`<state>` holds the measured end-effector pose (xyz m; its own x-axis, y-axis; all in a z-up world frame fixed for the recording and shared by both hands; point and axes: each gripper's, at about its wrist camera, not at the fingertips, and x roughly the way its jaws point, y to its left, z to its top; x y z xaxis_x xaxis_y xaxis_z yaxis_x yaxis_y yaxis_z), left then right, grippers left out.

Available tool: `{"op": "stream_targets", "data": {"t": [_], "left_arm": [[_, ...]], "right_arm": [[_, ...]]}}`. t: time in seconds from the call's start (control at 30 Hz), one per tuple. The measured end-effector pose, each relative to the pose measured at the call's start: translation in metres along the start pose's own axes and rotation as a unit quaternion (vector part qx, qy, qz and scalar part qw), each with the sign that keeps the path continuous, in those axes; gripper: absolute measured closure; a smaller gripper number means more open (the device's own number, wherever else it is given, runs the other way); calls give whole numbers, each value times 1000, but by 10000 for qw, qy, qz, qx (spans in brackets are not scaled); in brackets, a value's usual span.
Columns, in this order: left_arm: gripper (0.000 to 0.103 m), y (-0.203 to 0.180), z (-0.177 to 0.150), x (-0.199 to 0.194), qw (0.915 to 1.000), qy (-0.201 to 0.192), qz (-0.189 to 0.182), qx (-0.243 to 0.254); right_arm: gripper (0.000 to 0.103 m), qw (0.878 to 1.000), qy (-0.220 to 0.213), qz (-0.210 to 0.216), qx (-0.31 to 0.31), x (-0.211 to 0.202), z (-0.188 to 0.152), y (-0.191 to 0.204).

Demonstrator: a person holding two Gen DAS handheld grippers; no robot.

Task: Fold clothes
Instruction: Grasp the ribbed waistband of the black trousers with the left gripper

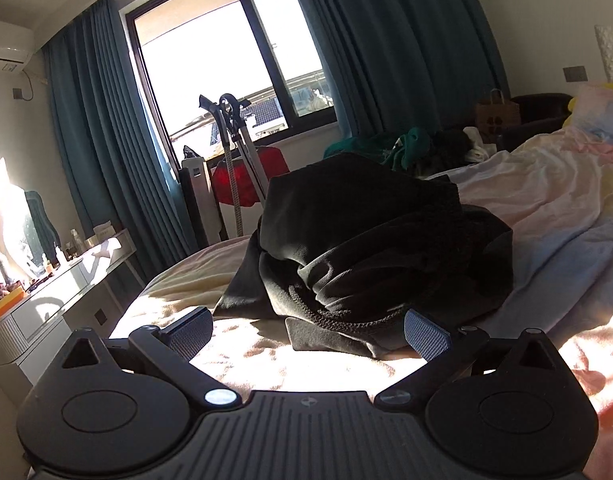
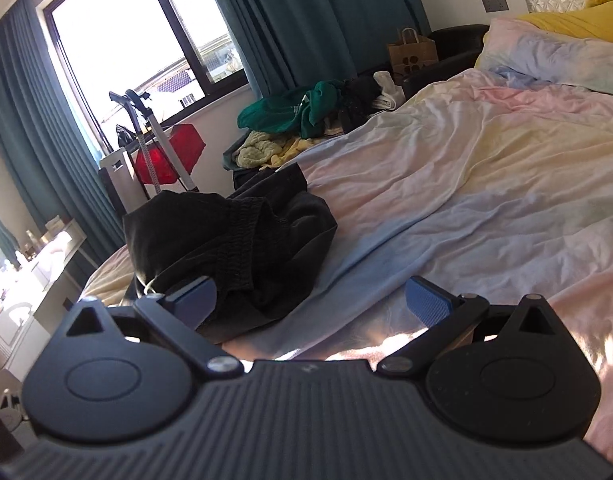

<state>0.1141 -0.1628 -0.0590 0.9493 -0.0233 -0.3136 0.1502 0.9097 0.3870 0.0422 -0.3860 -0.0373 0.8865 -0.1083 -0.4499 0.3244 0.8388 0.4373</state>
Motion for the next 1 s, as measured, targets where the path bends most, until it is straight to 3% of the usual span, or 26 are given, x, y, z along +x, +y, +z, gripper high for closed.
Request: {"op": "stream_targets", "data": {"t": [0.1, 0.23, 0.37, 0.5, 0.7, 0.87, 0.93, 1.0], "left_arm": [[0, -45, 27, 45, 9984, -172, -222, 490], [0, -101, 58, 100, 9925, -361, -201, 1147], [2, -142, 73, 143, 9887, -342, -229, 1444], [10, -168, 77, 178, 9873, -160, -123, 1578], [21, -186, 70, 205, 9856, 33, 100, 1688], [44, -178, 69, 213, 9891, 286, 241, 1424], [47, -171, 68, 213, 9895, 338, 240, 1382], [57, -165, 67, 210, 9884, 356, 258, 1453]], "right_arm": [[0, 9997, 100, -128, 198, 15, -1, -15], [0, 9980, 314, -164, 528, 32, -5, -33], [0, 9945, 219, -337, 971, 42, -8, -50], [0, 9877, 521, -419, 1410, 66, -15, -69], [0, 9817, 786, -365, 1694, 84, -27, -78], [0, 9778, 748, -401, 1914, 79, -27, -86], [0, 9788, 672, -433, 1888, 75, -27, -86], [0, 9789, 705, -402, 1873, 75, -27, -86]]}}
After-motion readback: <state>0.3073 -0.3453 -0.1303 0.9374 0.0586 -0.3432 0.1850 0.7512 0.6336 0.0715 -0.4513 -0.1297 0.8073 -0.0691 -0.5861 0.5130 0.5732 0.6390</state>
